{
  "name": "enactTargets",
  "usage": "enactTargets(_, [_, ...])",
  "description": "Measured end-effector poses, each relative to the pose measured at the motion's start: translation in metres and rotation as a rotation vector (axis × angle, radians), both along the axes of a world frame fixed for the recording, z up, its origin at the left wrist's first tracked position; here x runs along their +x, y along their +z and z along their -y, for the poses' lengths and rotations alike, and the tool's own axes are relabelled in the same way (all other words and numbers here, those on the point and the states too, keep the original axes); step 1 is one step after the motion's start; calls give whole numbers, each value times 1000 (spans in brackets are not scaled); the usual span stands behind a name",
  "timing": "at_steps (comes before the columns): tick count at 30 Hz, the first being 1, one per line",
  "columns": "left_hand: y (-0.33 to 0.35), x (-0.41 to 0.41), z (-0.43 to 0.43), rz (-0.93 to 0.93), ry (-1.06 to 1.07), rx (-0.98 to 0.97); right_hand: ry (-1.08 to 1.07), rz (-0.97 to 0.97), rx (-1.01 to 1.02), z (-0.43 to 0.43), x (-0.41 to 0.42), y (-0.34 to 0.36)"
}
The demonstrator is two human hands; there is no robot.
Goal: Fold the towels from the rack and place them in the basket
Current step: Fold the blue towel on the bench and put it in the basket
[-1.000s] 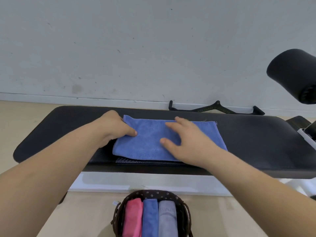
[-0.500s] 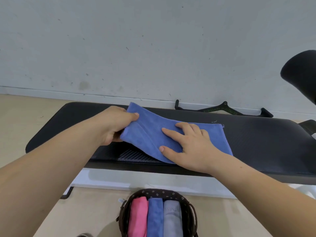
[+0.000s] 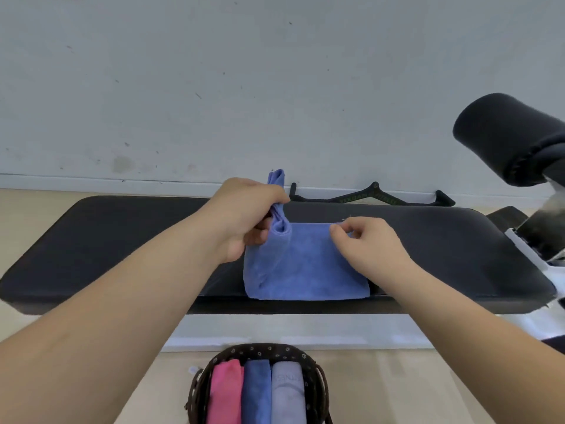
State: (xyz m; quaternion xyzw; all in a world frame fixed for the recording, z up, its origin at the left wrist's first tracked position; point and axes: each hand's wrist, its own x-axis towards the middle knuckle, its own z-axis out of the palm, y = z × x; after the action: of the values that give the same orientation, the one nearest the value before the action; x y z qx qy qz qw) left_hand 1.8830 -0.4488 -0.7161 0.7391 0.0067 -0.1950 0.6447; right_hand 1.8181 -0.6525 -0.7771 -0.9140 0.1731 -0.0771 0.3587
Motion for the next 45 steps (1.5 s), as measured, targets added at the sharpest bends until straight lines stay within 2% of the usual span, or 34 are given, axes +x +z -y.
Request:
enactTargets(4, [-9,-10,53,21,-63,2,-39,5,336,21,-11,-5])
enactTargets(6, [-21,-13,75,65,-104,45,-36,-14,426,27,-14,-4])
enactTargets(9, [-42,-20,99,98,-216,212,-35,-33,491,35,-13,-4])
enactTargets(12, [-53,-20,106,95,-274,323,-17,-41,467,38,-14,-8])
enactTargets(15, [-54,-21,94,121,-305,296,19,-4,412,33,-11,-8])
enactTargets(17, [-51,-24,77,280,-319,336,19,0,433,28,-8,-6])
enactTargets(20, [-50,-25,52,577,-334,574,-10,-21,412,23,-4,-4])
enactTargets(22, [-53,-28,41,592,-402,668,-20,-32,331,22,-2,-6])
enactTargets(25, [-57,-35,35,619,-467,712,-55,-38,370,18,1,-6])
enactTargets(29, [-51,-32,21,739,-358,717,-64,4,419,9,4,-5])
enactTargets(32, [-55,-32,16,754,-317,763,-54,-32,322,11,5,-10])
enactTargets(34, [-61,-34,18,692,-386,857,-37,-70,146,15,6,-12])
enactTargets(37, [-67,-34,22,695,-417,942,-31,-132,-163,16,3,-8])
enactTargets(40, [-66,-29,19,639,-374,845,56,52,-434,16,1,-2])
enactTargets(42, [-63,-20,13,561,-259,751,212,151,-405,14,-2,0])
enactTargets(45, [-55,-11,3,340,-127,645,388,-51,-388,10,-4,-14])
